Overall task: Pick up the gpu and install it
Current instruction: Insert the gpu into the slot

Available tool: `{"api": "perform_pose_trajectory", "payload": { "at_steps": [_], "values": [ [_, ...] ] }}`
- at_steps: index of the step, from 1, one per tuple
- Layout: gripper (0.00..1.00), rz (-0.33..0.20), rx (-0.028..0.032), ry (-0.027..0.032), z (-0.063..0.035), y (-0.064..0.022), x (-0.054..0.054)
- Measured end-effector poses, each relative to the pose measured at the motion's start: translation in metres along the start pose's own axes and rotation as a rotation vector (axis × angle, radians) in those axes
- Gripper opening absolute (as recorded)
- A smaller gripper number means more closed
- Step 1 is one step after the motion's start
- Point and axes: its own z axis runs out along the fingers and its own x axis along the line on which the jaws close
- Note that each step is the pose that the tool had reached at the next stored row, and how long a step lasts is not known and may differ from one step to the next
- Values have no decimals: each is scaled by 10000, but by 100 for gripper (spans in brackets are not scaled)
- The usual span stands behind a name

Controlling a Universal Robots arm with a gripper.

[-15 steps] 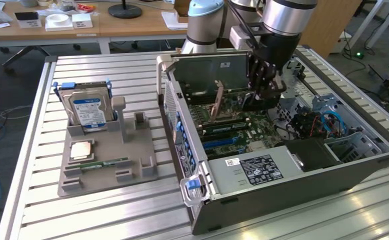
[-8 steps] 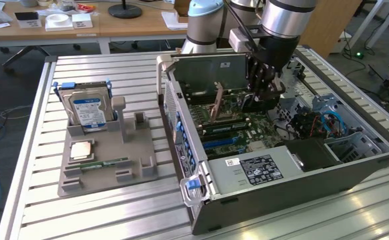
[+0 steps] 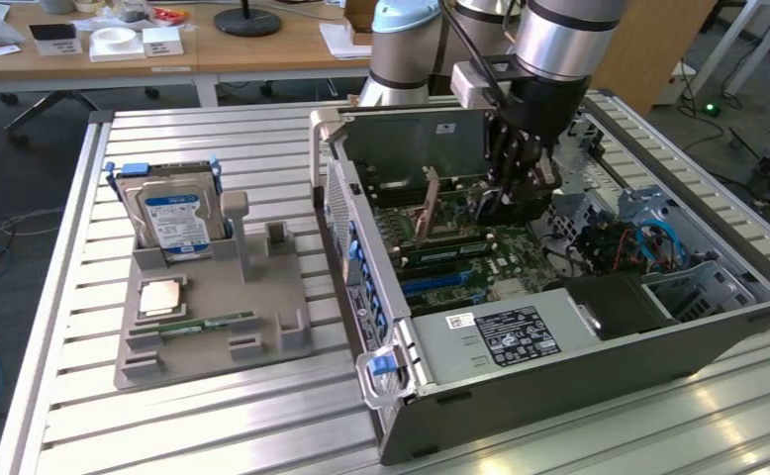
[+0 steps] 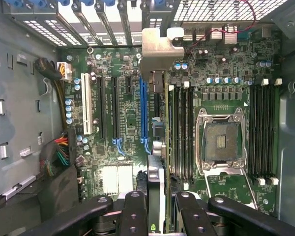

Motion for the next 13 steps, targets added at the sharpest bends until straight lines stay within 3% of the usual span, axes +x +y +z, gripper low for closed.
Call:
{"api": "perform_pose_trajectory", "payload": {
  "at_steps": [13],
  "values": [
    [27,2,4,-3,25,6,1]
  ]
}}
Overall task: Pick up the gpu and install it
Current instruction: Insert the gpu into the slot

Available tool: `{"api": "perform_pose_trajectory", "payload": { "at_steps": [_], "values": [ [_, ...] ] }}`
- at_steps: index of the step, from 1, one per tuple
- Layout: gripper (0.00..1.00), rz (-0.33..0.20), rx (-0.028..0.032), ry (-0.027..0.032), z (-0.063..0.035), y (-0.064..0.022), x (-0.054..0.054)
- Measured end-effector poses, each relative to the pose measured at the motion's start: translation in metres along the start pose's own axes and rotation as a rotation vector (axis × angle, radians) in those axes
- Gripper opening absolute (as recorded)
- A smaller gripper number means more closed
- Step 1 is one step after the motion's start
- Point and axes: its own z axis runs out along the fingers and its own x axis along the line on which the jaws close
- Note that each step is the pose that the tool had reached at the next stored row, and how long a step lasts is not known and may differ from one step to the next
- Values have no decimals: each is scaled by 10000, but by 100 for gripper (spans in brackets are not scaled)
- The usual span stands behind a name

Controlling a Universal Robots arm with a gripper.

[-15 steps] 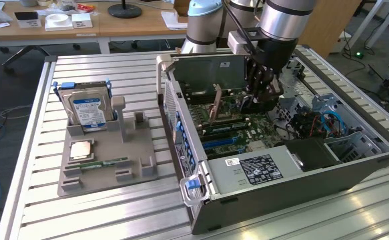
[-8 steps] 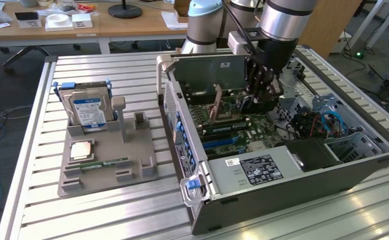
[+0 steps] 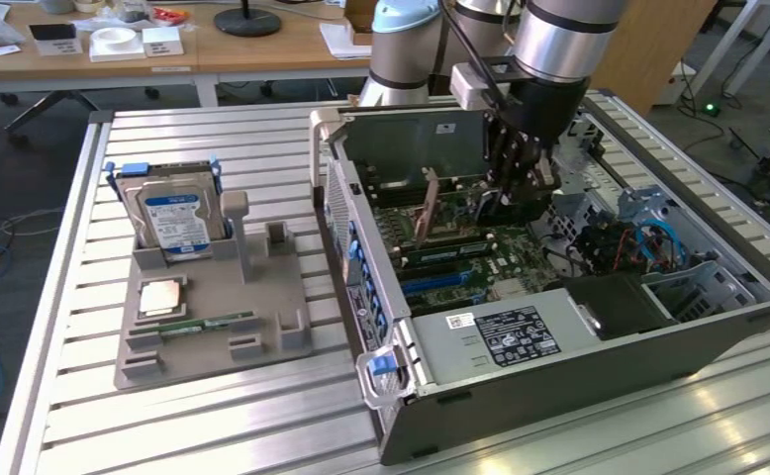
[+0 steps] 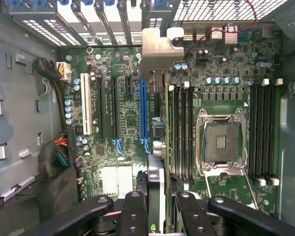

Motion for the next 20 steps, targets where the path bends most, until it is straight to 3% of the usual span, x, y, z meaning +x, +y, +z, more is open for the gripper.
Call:
{"api": "perform_pose_trajectory", "payload": {
  "at_steps": [20],
  "values": [
    [27,-4,45,-1,295,102,11]
  ]
}}
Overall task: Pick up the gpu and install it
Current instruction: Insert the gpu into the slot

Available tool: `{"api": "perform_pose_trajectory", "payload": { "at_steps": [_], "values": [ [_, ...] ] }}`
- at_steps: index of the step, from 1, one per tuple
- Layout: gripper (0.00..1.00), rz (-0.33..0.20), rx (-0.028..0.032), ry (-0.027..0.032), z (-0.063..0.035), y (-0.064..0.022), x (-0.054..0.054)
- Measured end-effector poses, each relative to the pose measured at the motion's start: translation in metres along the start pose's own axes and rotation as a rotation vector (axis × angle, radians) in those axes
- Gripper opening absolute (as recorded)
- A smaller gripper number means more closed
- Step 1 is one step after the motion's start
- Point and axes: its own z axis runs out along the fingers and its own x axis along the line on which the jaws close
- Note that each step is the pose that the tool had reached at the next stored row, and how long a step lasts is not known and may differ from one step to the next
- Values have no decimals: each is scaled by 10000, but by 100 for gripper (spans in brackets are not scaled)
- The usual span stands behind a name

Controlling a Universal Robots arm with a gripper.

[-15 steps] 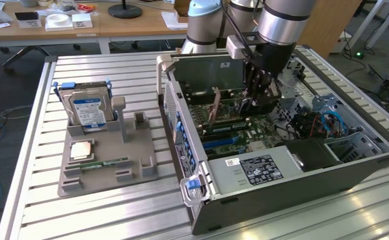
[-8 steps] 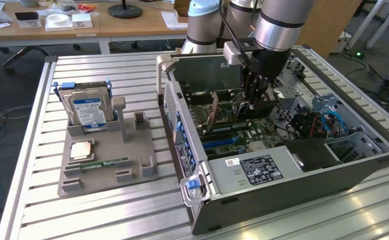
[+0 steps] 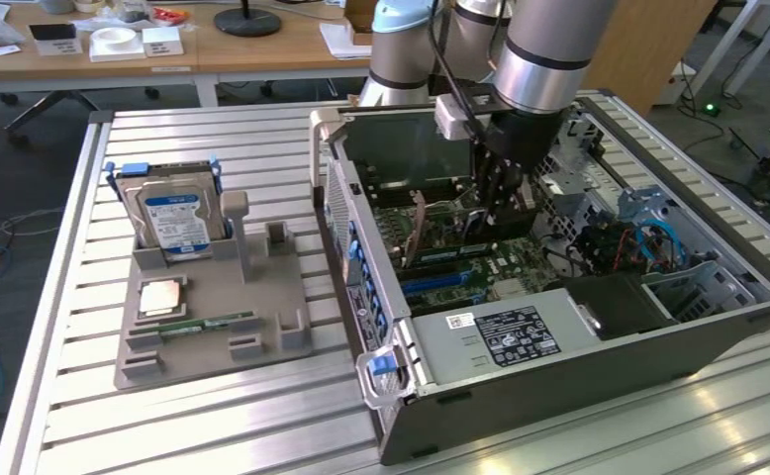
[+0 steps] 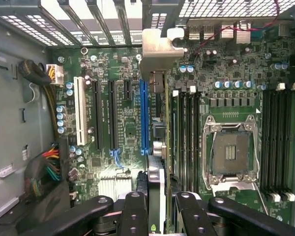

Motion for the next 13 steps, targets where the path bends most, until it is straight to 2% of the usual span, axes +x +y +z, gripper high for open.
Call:
{"api": "perform_pose_trajectory", "payload": {
  "at_steps": [7,13],
  "values": [
    [27,0,14,1,50,50,10],
    [27,-1,18,-1,60,76,64]
  ]
}}
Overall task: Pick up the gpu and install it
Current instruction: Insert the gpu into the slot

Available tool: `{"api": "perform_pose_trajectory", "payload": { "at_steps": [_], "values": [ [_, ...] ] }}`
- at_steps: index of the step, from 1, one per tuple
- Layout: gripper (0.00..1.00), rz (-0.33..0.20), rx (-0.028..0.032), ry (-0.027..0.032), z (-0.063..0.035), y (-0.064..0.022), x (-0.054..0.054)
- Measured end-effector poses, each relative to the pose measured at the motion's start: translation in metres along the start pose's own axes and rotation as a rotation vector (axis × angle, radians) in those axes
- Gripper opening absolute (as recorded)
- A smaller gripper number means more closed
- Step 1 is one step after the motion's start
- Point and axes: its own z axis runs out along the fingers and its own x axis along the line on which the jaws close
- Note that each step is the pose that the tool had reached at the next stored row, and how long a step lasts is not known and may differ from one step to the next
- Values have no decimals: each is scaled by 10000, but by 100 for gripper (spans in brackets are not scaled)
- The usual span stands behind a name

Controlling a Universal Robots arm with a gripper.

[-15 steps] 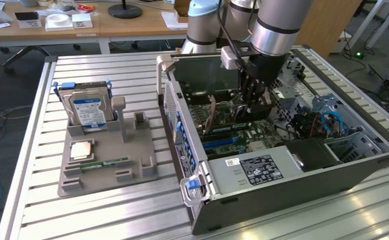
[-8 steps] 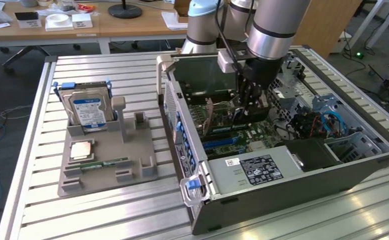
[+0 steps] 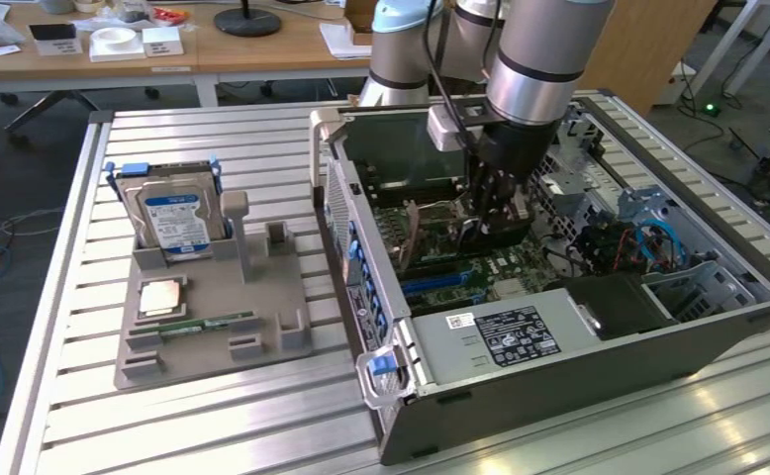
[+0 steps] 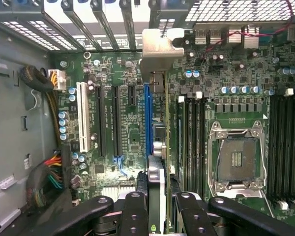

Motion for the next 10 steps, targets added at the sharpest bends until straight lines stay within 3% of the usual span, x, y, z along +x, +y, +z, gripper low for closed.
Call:
{"api": "perform_pose_trajectory", "payload": {
  "at_steps": [10],
  "values": [
    [27,-2,9,-1,18,101,28]
  ]
}}
